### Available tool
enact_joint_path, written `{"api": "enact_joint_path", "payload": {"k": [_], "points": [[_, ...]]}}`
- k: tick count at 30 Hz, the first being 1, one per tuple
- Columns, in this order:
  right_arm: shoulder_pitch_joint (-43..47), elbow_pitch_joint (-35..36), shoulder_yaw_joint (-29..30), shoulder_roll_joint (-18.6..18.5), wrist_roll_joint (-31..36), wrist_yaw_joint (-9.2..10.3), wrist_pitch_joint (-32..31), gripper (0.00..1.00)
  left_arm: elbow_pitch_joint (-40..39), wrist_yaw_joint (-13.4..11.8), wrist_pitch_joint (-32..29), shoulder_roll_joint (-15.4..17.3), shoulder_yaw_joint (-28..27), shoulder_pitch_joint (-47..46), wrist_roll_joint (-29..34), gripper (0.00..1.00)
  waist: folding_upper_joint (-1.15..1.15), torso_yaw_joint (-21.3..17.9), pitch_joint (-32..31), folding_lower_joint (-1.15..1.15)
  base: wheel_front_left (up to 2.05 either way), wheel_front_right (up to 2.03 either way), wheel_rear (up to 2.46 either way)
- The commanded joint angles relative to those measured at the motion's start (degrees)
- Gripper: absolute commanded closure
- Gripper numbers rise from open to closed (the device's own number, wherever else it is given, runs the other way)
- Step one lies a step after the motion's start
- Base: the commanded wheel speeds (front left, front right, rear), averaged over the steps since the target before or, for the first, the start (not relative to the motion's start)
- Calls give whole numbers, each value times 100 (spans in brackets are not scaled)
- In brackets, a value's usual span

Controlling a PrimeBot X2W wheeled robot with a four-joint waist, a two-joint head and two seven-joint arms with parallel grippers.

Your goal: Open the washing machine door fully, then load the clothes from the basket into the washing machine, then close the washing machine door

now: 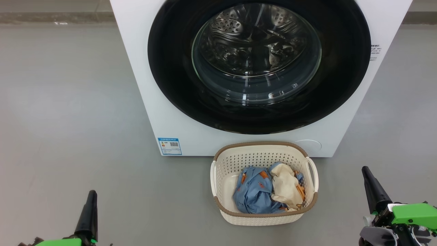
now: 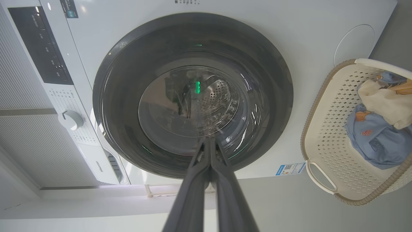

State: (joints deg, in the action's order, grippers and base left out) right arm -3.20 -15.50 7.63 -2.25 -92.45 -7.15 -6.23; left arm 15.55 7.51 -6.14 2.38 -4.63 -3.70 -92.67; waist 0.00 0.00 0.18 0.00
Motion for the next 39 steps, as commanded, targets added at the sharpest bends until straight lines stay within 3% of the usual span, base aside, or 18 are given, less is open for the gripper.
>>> {"api": "enact_joint_path", "payload": {"k": [1, 29, 30, 39], "points": [[-299, 147, -110, -63, 29, -34, -26, 100, -152, -2, -40, 50, -195, -249, 55, 100, 0, 0, 0, 0, 0, 0, 0], [-298, 147, -111, -63, 28, -34, -26, 100, -152, -2, -38, 50, -192, -249, 52, 100, 0, 0, 0, 0, 0, 0, 0], [9, -17, -2, 4, -1, 0, 1, 0, 15, 0, 3, -1, 4, 7, -2, 0, 0, 0, 0, 0, 0, 0, 0], [223, -312, -37, 107, 10, -1, 33, 0, 232, 0, 66, -59, 64, 225, 32, 0, 0, 0, 3, 5, 0, 0, 0]]}}
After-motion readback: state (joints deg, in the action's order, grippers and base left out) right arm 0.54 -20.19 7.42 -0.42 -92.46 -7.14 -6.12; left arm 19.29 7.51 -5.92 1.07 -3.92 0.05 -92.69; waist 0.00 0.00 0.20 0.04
